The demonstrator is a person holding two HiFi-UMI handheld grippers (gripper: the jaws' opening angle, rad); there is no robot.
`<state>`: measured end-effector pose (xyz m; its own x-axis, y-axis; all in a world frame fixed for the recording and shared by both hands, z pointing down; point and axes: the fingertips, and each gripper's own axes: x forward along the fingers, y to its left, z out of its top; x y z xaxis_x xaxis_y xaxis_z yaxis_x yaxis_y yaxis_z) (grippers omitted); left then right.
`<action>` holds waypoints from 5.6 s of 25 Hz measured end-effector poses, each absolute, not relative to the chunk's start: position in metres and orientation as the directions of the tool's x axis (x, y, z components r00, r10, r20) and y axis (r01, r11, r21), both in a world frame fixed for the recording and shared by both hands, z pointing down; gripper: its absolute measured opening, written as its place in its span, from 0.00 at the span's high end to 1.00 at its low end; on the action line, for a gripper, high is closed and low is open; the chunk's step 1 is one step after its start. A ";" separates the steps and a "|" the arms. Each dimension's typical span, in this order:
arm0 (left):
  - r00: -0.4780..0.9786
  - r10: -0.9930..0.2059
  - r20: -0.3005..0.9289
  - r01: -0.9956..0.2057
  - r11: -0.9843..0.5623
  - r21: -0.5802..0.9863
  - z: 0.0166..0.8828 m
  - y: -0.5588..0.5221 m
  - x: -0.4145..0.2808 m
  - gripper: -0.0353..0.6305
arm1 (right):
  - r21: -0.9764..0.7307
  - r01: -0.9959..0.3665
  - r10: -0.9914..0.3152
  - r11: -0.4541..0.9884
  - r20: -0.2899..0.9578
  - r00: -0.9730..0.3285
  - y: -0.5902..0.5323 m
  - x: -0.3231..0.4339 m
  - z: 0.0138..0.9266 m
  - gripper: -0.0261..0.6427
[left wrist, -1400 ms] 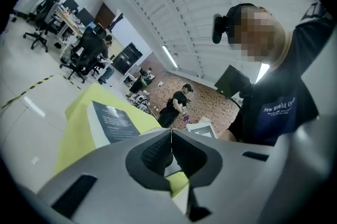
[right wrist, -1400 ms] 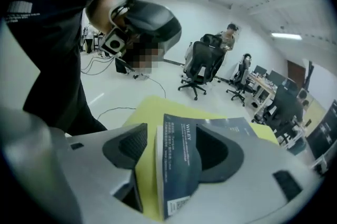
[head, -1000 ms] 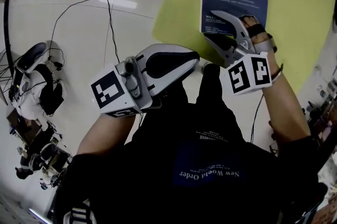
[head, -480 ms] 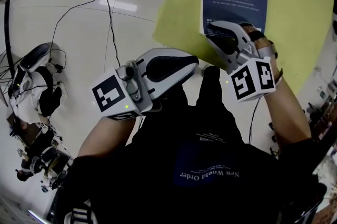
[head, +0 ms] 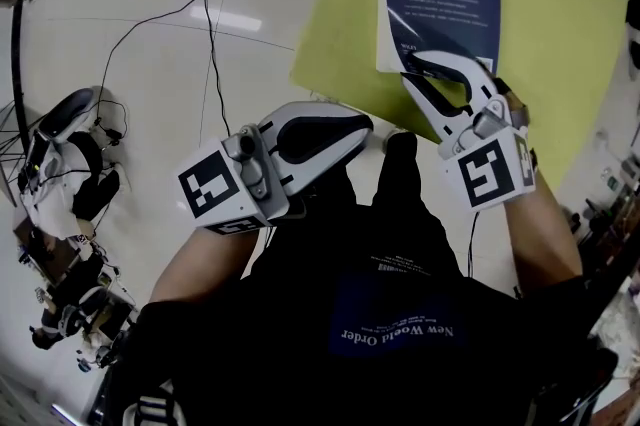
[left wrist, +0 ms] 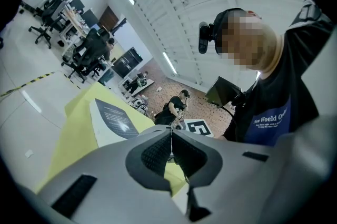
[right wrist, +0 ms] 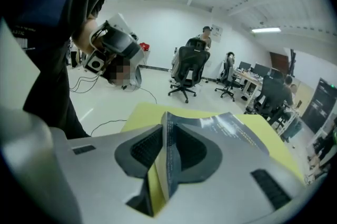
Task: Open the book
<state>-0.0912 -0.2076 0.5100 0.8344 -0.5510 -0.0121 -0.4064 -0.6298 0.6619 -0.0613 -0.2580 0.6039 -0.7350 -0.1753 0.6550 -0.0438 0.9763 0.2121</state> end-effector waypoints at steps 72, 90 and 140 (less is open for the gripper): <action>0.909 -0.416 0.004 -0.301 -0.650 0.698 0.483 -0.210 -0.027 0.94 | -0.069 -0.683 -0.538 0.727 0.561 -0.629 -0.335 0.069 0.594 0.99; 0.901 -0.434 -0.013 -0.303 -0.650 0.697 0.486 -0.213 -0.041 0.94 | -0.062 -0.607 -0.406 0.793 0.689 -0.601 -0.323 0.029 0.617 0.90; 0.821 -0.538 -0.191 -0.453 -0.818 0.356 0.255 -0.231 -0.083 0.94 | -0.159 -0.736 -0.736 0.658 0.072 -0.674 -0.261 0.154 0.258 0.98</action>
<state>-0.0826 -0.2314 0.2551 0.8210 -0.5379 -0.1912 -0.4528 -0.8176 0.3556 0.1536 -0.2610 0.2583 -0.6736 -0.7355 0.0724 -0.7358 0.6582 -0.1590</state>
